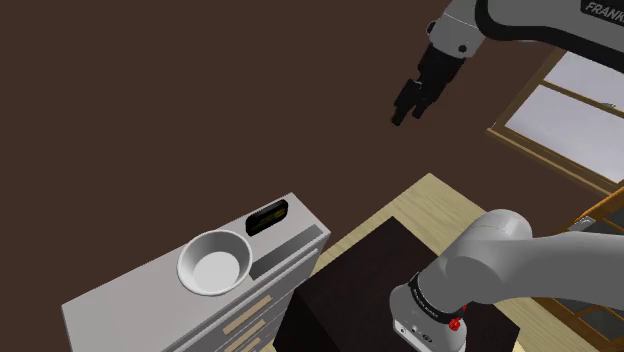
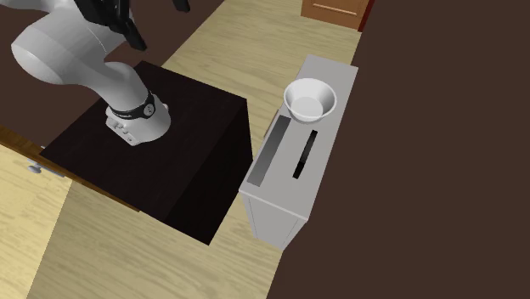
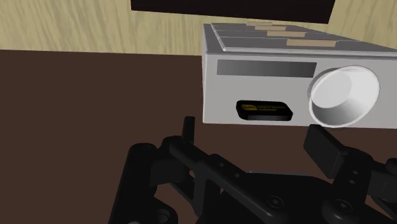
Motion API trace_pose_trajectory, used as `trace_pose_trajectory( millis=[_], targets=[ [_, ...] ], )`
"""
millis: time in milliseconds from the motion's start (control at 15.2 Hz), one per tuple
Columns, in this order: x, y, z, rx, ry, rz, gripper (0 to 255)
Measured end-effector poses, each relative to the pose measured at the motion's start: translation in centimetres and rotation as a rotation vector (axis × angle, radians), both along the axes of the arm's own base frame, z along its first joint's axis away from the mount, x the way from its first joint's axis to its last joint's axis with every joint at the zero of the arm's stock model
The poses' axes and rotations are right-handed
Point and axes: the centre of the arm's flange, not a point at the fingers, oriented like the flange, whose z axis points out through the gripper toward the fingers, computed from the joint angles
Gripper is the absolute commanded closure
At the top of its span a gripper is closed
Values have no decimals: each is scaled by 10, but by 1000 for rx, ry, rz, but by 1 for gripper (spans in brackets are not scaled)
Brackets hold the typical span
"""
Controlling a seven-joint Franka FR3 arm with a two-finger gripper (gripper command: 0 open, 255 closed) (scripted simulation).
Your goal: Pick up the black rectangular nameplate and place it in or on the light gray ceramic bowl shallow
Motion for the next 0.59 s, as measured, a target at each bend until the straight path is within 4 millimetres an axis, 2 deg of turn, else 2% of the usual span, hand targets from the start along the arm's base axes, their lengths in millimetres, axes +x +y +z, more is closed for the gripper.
trace_pose_trajectory(
  millis=[66,198,594],
  targets=[
    [0,0,0,0,0,0,0],
    [2,10,-12,3,4,-41,0],
    [17,51,-72,17,26,-251,0]
  ],
)
